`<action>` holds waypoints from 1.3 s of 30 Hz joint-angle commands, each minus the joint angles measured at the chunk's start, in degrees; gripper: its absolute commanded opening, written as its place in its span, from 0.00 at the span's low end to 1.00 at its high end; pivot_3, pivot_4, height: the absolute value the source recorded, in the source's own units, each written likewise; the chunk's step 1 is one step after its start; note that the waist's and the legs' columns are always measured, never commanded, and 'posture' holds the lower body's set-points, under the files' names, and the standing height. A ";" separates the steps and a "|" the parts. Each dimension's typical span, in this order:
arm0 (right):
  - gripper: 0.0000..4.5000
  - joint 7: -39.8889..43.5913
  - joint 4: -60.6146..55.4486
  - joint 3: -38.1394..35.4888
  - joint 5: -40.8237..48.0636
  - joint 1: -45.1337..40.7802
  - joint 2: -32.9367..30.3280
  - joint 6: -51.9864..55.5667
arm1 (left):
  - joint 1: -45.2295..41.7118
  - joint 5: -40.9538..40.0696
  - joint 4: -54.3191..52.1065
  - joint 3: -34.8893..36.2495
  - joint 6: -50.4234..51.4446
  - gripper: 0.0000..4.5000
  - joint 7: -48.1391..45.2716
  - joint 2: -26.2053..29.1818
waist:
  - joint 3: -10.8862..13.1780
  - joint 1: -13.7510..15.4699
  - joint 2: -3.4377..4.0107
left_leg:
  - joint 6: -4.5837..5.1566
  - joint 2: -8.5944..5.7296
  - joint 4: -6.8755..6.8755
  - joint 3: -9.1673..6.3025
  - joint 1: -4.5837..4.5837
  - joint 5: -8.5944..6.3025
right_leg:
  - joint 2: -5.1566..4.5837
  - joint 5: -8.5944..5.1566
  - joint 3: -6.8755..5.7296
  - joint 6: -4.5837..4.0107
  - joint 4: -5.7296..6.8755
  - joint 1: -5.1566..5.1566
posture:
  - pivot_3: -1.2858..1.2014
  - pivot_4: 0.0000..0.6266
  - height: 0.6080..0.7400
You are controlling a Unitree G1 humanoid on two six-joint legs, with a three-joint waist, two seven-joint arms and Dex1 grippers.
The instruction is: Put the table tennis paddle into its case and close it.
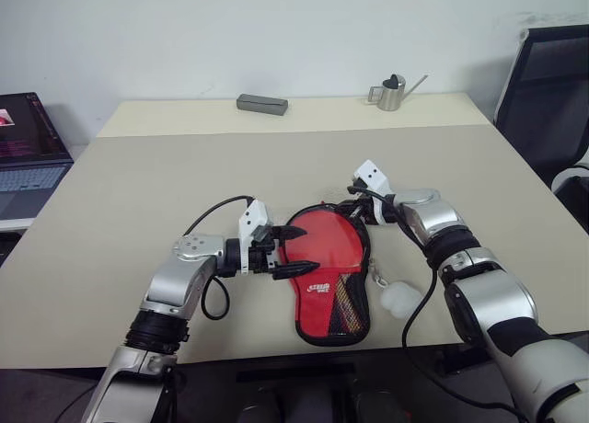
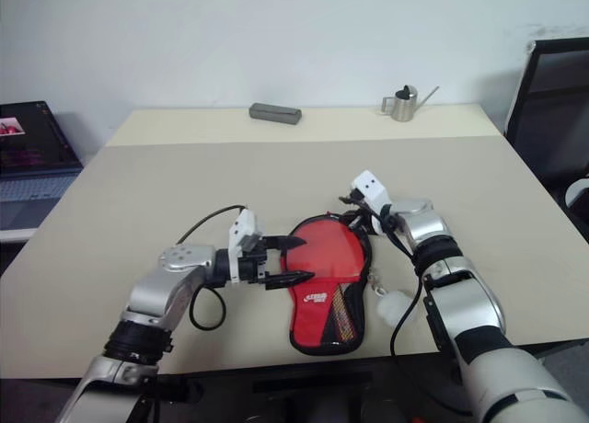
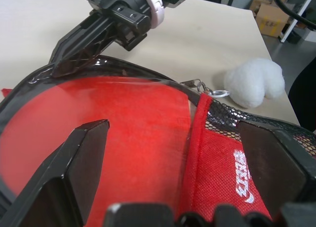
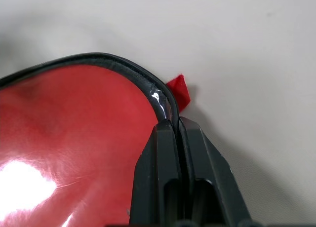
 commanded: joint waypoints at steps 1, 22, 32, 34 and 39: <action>0.14 -1.96 0.20 -2.12 0.54 -2.18 -0.34 -0.02 | -1.17 -0.10 -0.93 -0.29 -1.18 1.00 -0.40 0.05 | 0.00 0.00 0.00 | 0.00 0.00 0.00 0.00 0.00 0.00 | 0.00 0.00 0.00 0.00 0.00 0.00 | 0.52 0.24 1.00; 0.58 5.28 -72.34 -15.22 30.04 29.89 -21.40 48.26 | -14.57 7.53 19.25 -7.60 -14.04 1.00 -4.90 -7.93 | 0.04 2.44 0.04 | 0.01 -0.19 0.10 -0.12 -0.37 0.00 | -0.16 -0.13 -0.14 0.28 -0.11 -0.15 | 0.52 0.24 1.00; 0.58 5.41 -92.50 -26.56 39.51 51.00 -32.52 49.03 | -20.22 13.11 33.83 -9.66 -23.28 1.00 -5.91 -13.06 | 0.10 2.31 -0.07 | 0.06 -0.13 0.19 -0.10 -0.37 0.03 | -0.09 -0.14 -0.15 0.36 -0.14 -0.13 | 0.52 0.24 1.00; 0.58 6.09 -94.78 -27.59 40.82 53.88 -34.38 48.63 | -20.72 13.97 36.14 -9.77 -24.63 1.00 -5.81 -13.74 | 0.10 2.33 -0.08 | 0.07 -0.13 0.21 -0.08 -0.37 0.04 | -0.08 -0.13 -0.13 0.38 -0.16 -0.12 | 0.52 0.24 1.00; 0.58 5.36 -98.24 -26.51 39.26 59.07 -37.73 44.19 | -21.33 16.15 40.46 -9.90 -27.85 1.00 -5.49 -14.88 | 0.12 2.68 -0.11 | 0.07 -0.14 0.21 -0.09 -0.40 0.04 | -0.09 -0.13 -0.14 0.39 -0.21 -0.11 | 0.52 0.24 1.00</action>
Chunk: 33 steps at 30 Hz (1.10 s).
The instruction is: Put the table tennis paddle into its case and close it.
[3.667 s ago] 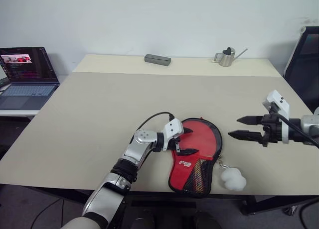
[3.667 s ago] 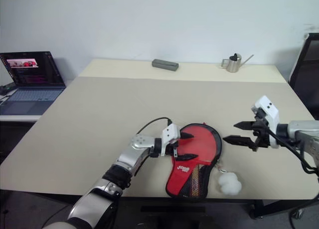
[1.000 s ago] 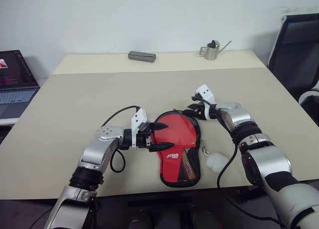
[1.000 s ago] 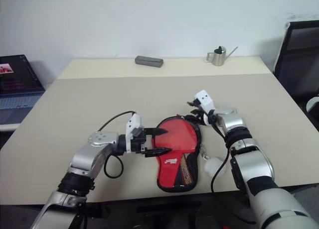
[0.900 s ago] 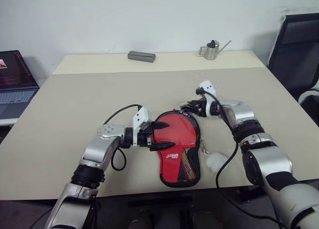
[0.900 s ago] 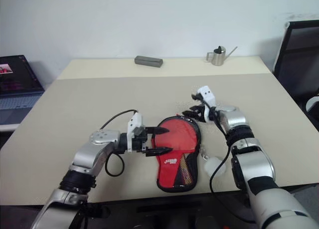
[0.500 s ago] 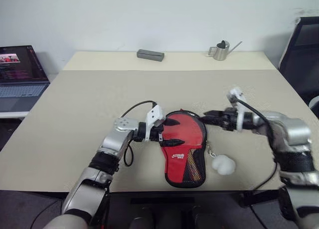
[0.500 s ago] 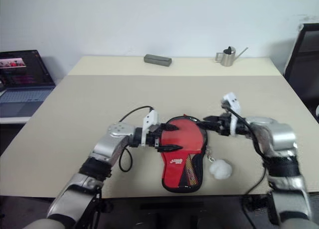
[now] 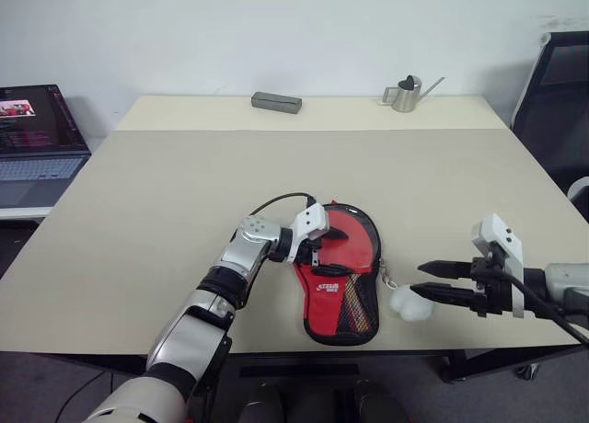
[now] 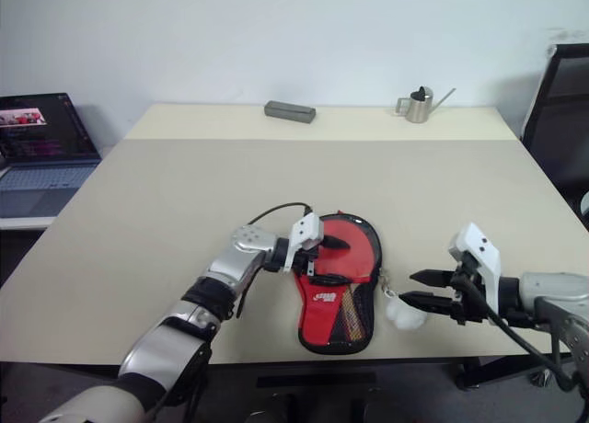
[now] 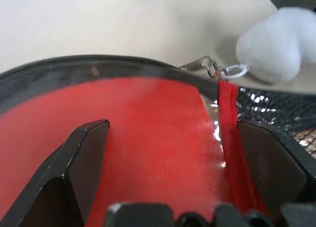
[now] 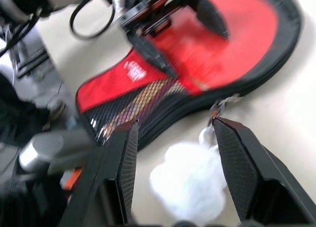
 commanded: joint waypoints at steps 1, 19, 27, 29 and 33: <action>0.58 -0.11 -2.66 -0.41 -0.52 1.65 -1.90 -4.12 | -1.03 1.32 2.11 -0.09 -2.59 1.00 -0.22 -0.64 | 0.00 0.05 -0.01 | 0.00 0.00 0.00 0.01 0.00 0.00 | 0.00 0.00 0.00 0.01 -0.01 0.00 | 0.52 0.24 1.00; 0.86 -8.97 6.93 14.65 -7.74 -1.01 0.91 -7.64 | 0.13 2.15 3.24 0.12 -4.07 1.00 0.16 -1.68 | -0.09 0.20 -0.15 | 0.00 -0.01 0.05 -0.02 0.07 0.01 | -0.02 0.02 -0.01 0.03 0.02 0.08 | 0.52 0.24 1.00; 0.99 -12.02 8.71 18.41 -10.46 -0.60 2.13 -8.30 | -0.01 2.16 3.48 0.35 -4.21 1.00 0.46 -1.69 | -0.09 0.20 -0.15 | 0.00 -0.01 0.04 -0.03 0.06 0.01 | -0.02 0.02 -0.01 0.03 0.02 0.08 | 0.52 0.24 1.00; 0.99 -12.43 9.06 18.55 -10.85 -0.77 2.10 -8.55 | -0.09 2.21 3.58 0.38 -4.25 1.00 0.49 -1.63 | -0.09 0.20 -0.15 | 0.00 -0.01 0.05 -0.03 0.06 0.01 | -0.02 0.02 -0.01 0.03 0.02 0.08 | 0.52 0.24 1.00; 0.96 -12.91 9.61 18.33 -11.84 -1.30 2.20 -9.44 | -0.03 2.39 3.65 0.28 -4.38 1.00 0.48 -1.49 | -0.09 0.20 -0.15 | 0.00 -0.01 0.05 -0.03 0.06 0.01 | -0.02 0.02 -0.01 0.03 0.02 0.09 | 0.52 0.24 1.00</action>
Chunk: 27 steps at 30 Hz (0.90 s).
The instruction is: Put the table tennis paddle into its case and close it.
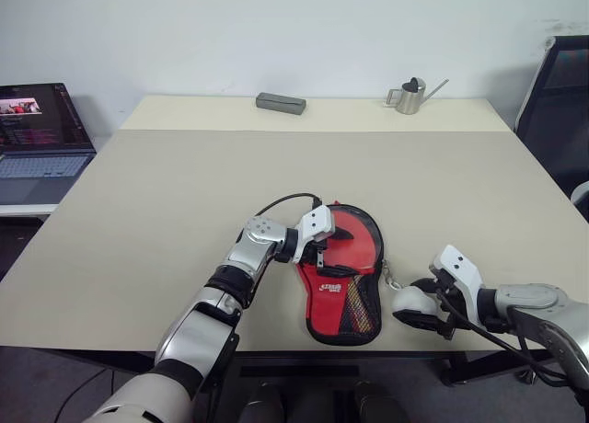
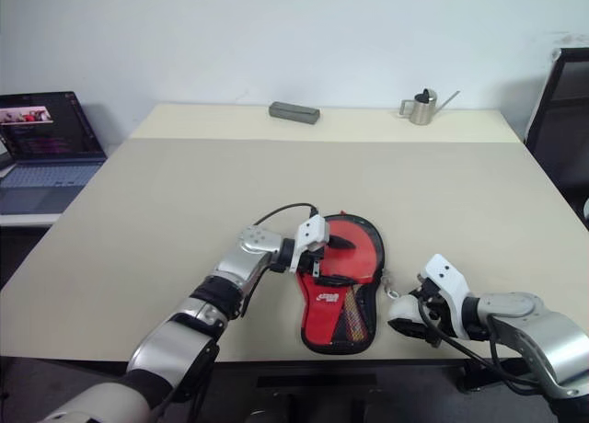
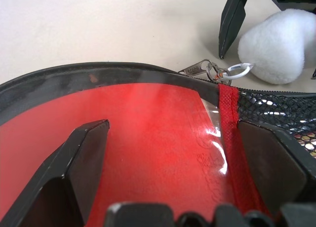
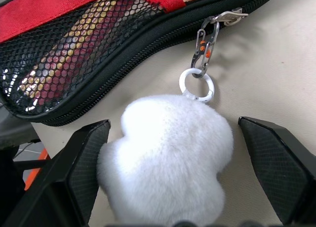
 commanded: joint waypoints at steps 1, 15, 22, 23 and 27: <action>0.91 -1.01 0.30 -1.12 -1.15 -0.83 0.17 -1.68 | 0.86 1.25 0.51 -0.09 -0.91 1.00 0.09 0.18 | 0.00 0.00 0.00 | 0.00 0.00 0.00 0.00 0.00 0.00 | 0.00 0.00 0.00 0.00 0.00 0.00 | 0.52 0.24 1.00; 0.10 5.35 -2.05 -4.85 -1.10 1.05 -8.97 -4.25 | 1.55 4.84 5.12 -3.78 -3.72 1.00 -5.02 1.38 | -0.03 -0.06 0.03 | 0.00 0.04 -0.02 0.00 0.08 0.00 | 0.04 -0.01 0.00 -0.02 0.00 0.05 | 0.52 0.24 1.00; 0.10 9.37 -4.34 -5.99 -1.23 1.03 -13.84 -7.48 | 0.79 6.17 8.28 -4.69 -4.01 1.00 -5.78 -0.35 | -0.18 -0.03 0.00 | 0.00 0.04 -0.02 0.00 0.09 -0.01 | 0.03 -0.02 -0.02 -0.02 -0.05 0.11 | 0.52 0.24 1.00; 0.10 9.44 -4.66 -5.48 -1.63 0.92 -13.98 -8.10 | 0.63 6.42 8.74 -4.85 -4.17 1.00 -5.84 -0.61 | -0.19 -0.02 0.00 | 0.00 0.04 -0.03 -0.01 0.11 -0.01 | 0.03 -0.02 -0.03 -0.02 -0.06 0.13 | 0.52 0.24 1.00; 0.09 9.49 -6.20 -3.01 -3.51 0.67 -13.90 -10.03 | 0.09 7.48 10.56 -5.46 -4.99 1.00 -5.74 -1.56 | -0.24 0.00 -0.02 | 0.00 0.00 -0.02 0.00 0.11 -0.01 | -0.01 -0.03 -0.03 -0.01 -0.09 0.17 | 0.52 0.24 1.00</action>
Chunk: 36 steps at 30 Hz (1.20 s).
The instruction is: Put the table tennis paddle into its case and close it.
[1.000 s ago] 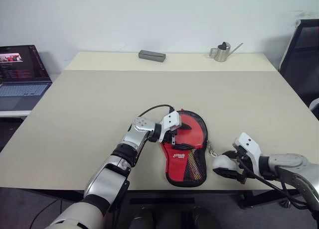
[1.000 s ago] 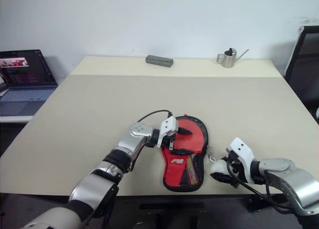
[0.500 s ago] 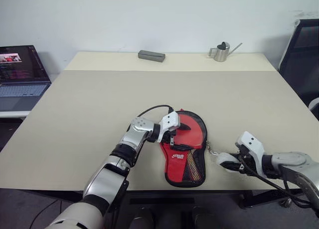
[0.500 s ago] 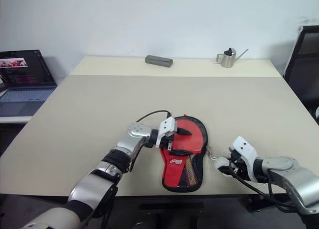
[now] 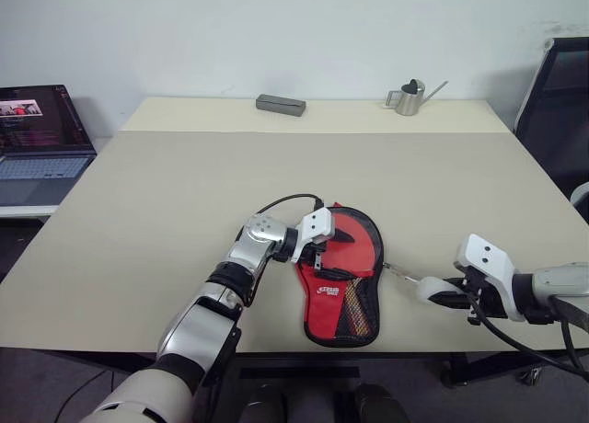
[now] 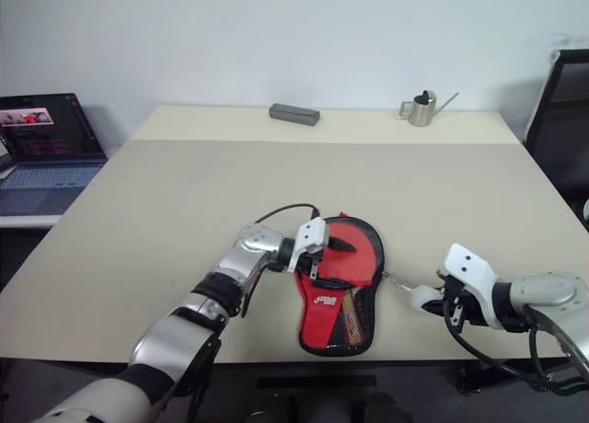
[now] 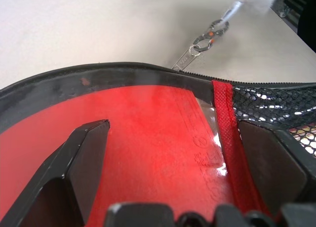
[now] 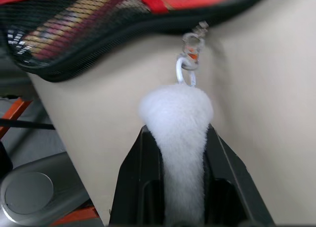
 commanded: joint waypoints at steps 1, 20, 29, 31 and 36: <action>0.09 0.19 -2.67 2.20 -2.53 -0.91 -0.73 -2.85 | 2.24 6.29 4.99 -5.45 -0.51 1.00 -1.61 -1.31 | -0.08 0.01 -0.03 | 0.00 0.00 0.00 0.00 0.02 0.00 | 0.00 0.00 0.00 0.00 -0.01 0.02 | 0.52 0.24 1.00; 0.09 3.62 -9.19 3.11 -3.82 4.91 -2.44 -5.00 | 0.67 12.33 9.27 -7.66 -3.29 1.00 -0.28 -3.43 | -1.47 0.64 -0.15 | 0.04 -0.12 -0.12 -0.13 0.42 -0.09 | -0.17 0.02 -0.13 0.21 -0.80 0.86 | 0.52 0.24 1.00; 0.09 9.05 -16.64 0.42 -4.16 15.09 -8.37 -7.96 | 1.09 12.77 9.24 -7.81 -3.19 1.00 -0.39 -3.64 | -1.68 1.74 -0.11 | 0.06 -0.14 -0.15 -0.12 0.41 -0.21 | -0.20 -0.10 -0.14 0.25 -0.86 0.86 | 0.52 0.24 1.00; 0.09 9.74 -19.15 0.24 -3.98 17.62 -9.23 -8.31 | 1.13 12.75 9.19 -7.80 -3.13 1.00 -0.48 -3.67 | -1.72 1.75 -0.13 | 0.06 -0.13 -0.15 -0.11 0.40 -0.27 | -0.19 -0.13 -0.14 0.25 -0.88 0.86 | 0.52 0.24 1.00; 0.09 11.91 -26.01 -0.80 -2.99 22.13 -11.15 -8.96 | 1.22 12.73 9.10 -7.86 -3.00 1.00 -0.68 -3.80 | -1.82 1.69 -0.27 | 0.06 -0.12 -0.13 -0.10 0.42 -0.30 | -0.19 -0.15 -0.13 0.27 -0.88 0.88 | 0.52 0.24 1.00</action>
